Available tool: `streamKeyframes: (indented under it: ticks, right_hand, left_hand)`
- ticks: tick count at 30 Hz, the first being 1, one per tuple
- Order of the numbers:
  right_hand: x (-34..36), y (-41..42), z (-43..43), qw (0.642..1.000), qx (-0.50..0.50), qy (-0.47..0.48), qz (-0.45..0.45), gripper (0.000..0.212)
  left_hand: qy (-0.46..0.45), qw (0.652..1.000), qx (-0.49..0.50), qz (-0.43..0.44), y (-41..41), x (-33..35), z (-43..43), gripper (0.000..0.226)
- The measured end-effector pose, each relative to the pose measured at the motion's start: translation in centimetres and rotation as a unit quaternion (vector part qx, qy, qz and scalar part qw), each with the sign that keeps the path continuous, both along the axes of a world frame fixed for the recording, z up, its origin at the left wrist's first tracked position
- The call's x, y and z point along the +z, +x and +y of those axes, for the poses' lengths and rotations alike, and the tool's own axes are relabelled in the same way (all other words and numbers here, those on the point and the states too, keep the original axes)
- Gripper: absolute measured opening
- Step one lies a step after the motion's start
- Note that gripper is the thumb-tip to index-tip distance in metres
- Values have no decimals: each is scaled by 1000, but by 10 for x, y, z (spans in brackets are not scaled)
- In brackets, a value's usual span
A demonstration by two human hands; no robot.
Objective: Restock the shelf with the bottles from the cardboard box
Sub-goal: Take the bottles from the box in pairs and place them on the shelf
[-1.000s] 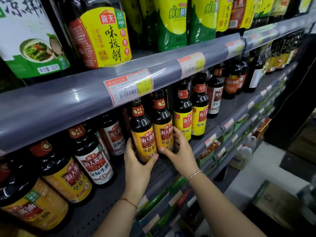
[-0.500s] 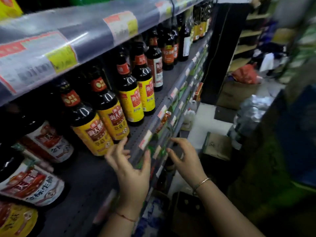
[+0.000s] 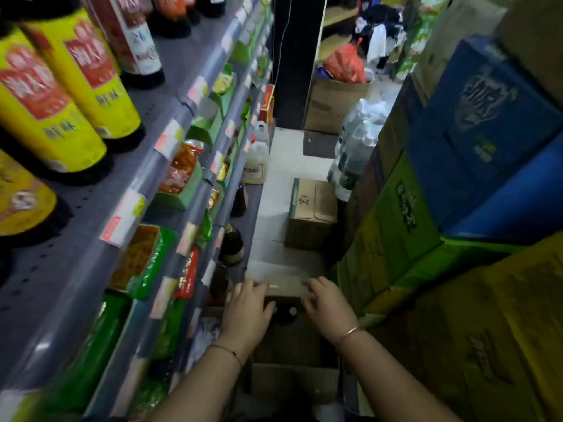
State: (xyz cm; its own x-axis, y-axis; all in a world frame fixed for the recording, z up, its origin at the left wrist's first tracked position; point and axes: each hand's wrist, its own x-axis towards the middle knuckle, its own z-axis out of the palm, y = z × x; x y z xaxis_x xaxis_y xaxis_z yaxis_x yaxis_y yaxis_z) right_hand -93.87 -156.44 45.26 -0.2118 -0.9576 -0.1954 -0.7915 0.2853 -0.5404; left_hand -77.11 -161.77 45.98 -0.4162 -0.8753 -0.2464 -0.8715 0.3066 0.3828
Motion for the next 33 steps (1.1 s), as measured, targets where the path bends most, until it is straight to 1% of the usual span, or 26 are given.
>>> streamKeyframes:
  ticks: [2,4,7,9,14,17,19,21,23,25,27,29,31,33]
  right_hand:
    - [-36,-9,3,999,4,33,14,34]
    - [-74,-15,3,998,2,66,21,32]
    - [-138,-26,-1,994,-3,105,25,31]
    - [-183,-33,-4,991,1,133,27,31]
    - [-291,-40,-12,988,-5,153,25,28]
    - [-355,-48,-21,987,0,159,28,33]
    - [-396,-53,-25,987,-7,157,23,37]
    - [-435,-56,-28,987,-18,159,13,47]
    - [-470,-57,-29,986,-29,161,-5,57]
    - [-499,-53,-29,986,-52,154,-23,63]
    - [-523,-48,-27,988,-73,131,-36,61]
    - [-540,-44,-27,989,-91,102,-47,56]
    - [-553,-42,-28,986,-119,69,-92,53]
    - [-563,-40,-32,979,-144,35,-142,52]
  left_hand:
    - [19,999,-18,-21,-6,-38,0,40]
    - [51,998,-28,-24,-11,-81,0,39]
    - [115,992,-37,-46,-22,-148,-5,48]
    - [139,989,-28,-52,-29,-192,-10,51]
    - [180,983,7,-40,-41,-300,-16,55]
    - [198,979,32,-26,-50,-362,-21,55]
    - [187,981,59,-4,-55,-401,-25,57]
    - [183,977,109,25,-60,-436,-30,66]
    - [204,961,174,73,-65,-468,-31,78]
    - [218,937,233,139,-69,-497,-32,83]
    - [226,910,278,209,-71,-520,-32,73]
    - [215,887,317,258,-73,-536,-35,56]
    - [202,871,348,281,-76,-546,-38,46]
    - [194,865,354,296,-79,-554,-39,41]
